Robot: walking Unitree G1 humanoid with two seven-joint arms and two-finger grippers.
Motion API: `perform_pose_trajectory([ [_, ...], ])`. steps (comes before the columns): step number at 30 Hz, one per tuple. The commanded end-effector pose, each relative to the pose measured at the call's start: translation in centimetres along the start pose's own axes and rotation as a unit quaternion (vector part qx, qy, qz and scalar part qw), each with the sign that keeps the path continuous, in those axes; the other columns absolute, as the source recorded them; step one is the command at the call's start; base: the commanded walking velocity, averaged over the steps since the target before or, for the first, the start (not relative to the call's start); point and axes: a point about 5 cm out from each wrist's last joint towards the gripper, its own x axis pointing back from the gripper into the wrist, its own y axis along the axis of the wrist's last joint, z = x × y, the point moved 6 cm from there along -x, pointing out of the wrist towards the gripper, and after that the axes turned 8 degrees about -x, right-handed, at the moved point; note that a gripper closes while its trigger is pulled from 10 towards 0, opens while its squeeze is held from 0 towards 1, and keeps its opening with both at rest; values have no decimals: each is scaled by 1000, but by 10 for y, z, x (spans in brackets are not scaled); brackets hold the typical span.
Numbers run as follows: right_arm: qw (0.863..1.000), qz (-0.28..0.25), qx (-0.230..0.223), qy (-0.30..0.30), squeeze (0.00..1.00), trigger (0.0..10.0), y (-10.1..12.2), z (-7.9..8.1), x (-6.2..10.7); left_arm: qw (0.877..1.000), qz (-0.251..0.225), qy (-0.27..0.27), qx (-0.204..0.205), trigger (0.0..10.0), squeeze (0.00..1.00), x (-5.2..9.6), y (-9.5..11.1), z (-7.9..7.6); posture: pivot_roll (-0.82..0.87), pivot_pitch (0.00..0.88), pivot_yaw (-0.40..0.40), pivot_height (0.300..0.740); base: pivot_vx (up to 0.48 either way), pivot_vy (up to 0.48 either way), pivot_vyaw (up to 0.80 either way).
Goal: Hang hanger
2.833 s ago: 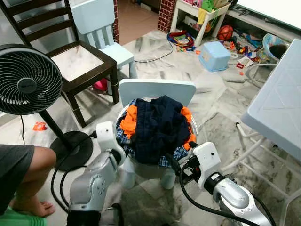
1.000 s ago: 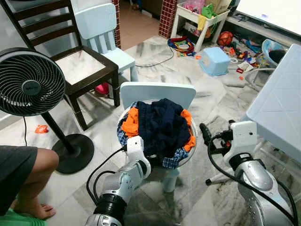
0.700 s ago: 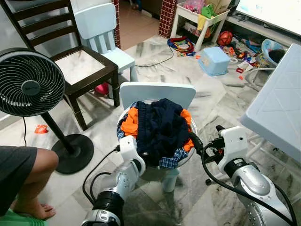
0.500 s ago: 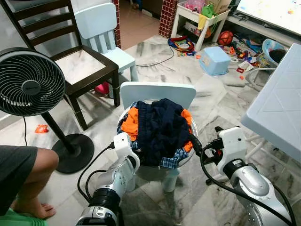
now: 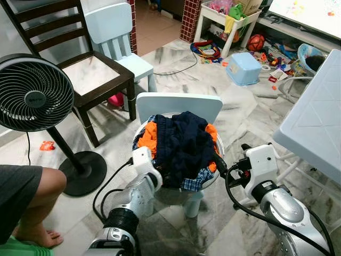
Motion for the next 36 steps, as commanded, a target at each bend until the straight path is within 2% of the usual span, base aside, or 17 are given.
perform_pose_trajectory([
  [1, 1000, -3, 6, 3, 0, 10000, 2, 2, 1, 1000, 12, -14, -9, 10000, 1000, 0, -8, -12, -85, 146, -52, 740, 0, 0, 0],
  [4, 1000, -4, 8, 9, 0, 10000, 2, 5, 0, 1000, 20, -11, -16, 10000, 1000, 1, -14, -14, -82, 146, -53, 740, 0, 0, 0],
  [6, 1000, -4, 9, 12, 0, 10000, 3, 6, 0, 999, 32, -18, -3, 10000, 1000, 1, -20, -18, -81, 143, -54, 740, 0, 0, 0],
  [12, 1000, -8, 11, 11, 0, 10000, 5, 3, -2, 999, 40, -17, 2, 10000, 1000, 5, -20, -20, -84, 139, -52, 740, 0, 0, 0],
  [17, 1000, -9, 13, 10, 0, 10000, 6, 3, -2, 1000, 21, 11, 9, 10000, 1000, 14, -3, -10, -82, 134, -51, 740, 0, 0, 0],
  [23, 1000, -10, 13, 12, 0, 10000, 5, 4, -2, 999, 30, 19, 15, 10000, 1000, 22, -2, -6, -82, 133, -47, 740, 0, 0, 0],
  [25, 1000, -11, 13, 11, 0, 10000, 6, 4, -2, 999, 44, 20, 11, 10000, 1000, 22, -9, -5, -80, 136, -40, 740, 0, 0, 0],
  [26, 1000, -11, 13, 10, 0, 10000, 6, 4, -2, 998, 64, 15, 12, 10000, 863, 20, -20, -5, -85, 142, -37, 740, 0, 0, 0],
  [27, 1000, -11, 12, 9, 0, 10000, 6, 4, -2, 997, 69, 13, 13, 10000, 863, 20, -22, -6, -85, 142, -37, 740, 0, 0, 0],
  [28, 1000, -10, 11, 8, 0, 10000, 5, 4, -2, 997, 77, 10, 14, 10000, 541, 18, -26, -7, -87, 146, -37, 740, 0, 0, 0],
  [29, 1000, -10, 11, 8, 0, 10000, 5, 5, -1, 997, 79, 4, 13, 10000, 0, 16, -27, -8, -90, 153, -35, 740, 0, 0, 0],
  [32, 1000, -8, 11, 8, 0, 10000, 4, 7, 0, 996, 85, -7, 16, 10000, 0, 14, -30, -10, -94, 157, -31, 740, 0, 0, 0],
  [33, 1000, -6, 12, 8, 0, 10000, 3, 7, 1, 996, 90, -10, 19, 9451, 0, 13, -33, -10, -95, 160, -30, 740, 0, 0, 0],
  [34, 1000, -6, 12, 8, 0, 10000, 3, 7, 1, 996, 90, -10, 19, 9451, 0, 13, -33, -10, -95, 160, -30, 740, 0, 0, 0],
  [35, 1000, -5, 12, 7, 0, 10000, 2, 7, 1, 995, 93, -11, 23, 4941, 0, 12, -35, -9, -96, 161, -29, 740, 0, 0, 0],
  [36, 1000, -4, 11, 6, 0, 10000, 1, 6, 2, 995, 97, -9, 28, 1176, 0, 11, -38, -7, -97, 161, -27, 740, 0, 0, 0],
])
